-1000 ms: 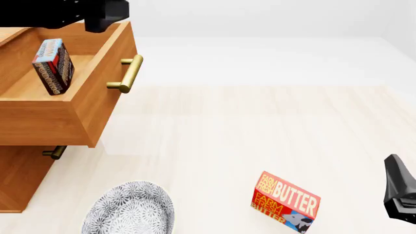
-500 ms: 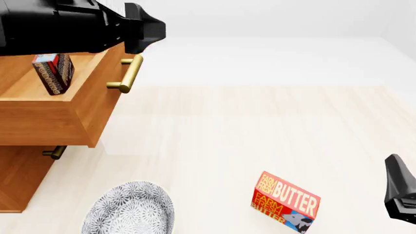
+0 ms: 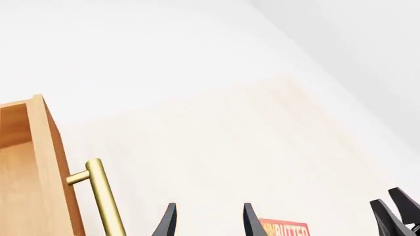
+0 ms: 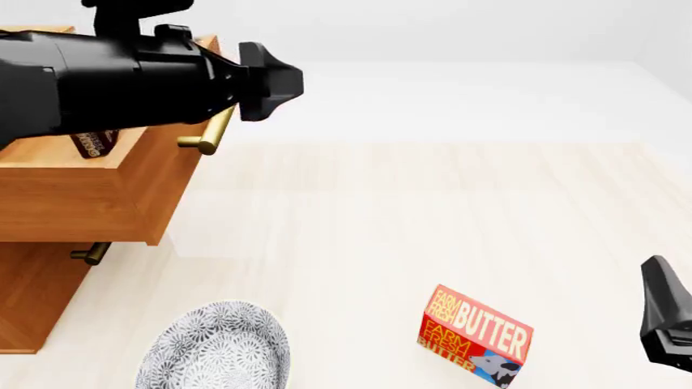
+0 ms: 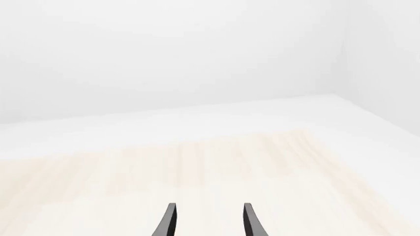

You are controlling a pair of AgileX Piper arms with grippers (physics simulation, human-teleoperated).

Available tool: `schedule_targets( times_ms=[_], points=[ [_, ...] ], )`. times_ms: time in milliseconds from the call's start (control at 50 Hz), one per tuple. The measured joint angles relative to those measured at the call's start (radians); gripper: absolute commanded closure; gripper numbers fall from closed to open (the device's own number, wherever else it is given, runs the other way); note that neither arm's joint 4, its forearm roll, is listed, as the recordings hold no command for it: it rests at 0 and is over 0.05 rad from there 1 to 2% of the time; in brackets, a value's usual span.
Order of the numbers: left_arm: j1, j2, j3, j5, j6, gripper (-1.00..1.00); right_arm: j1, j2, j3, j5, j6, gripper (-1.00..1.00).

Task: Put the chocolate pudding in the top drawer of the cabinet and close it.

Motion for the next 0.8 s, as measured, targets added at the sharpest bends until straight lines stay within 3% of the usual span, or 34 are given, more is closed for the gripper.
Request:
schedule_targets(
  times_ms=[800],
  points=[
    [-0.044,0.043,0.087,-0.115,-0.127,-1.0,0.002,0.007,-0.001,-0.004,0.003,-1.0]
  ],
)
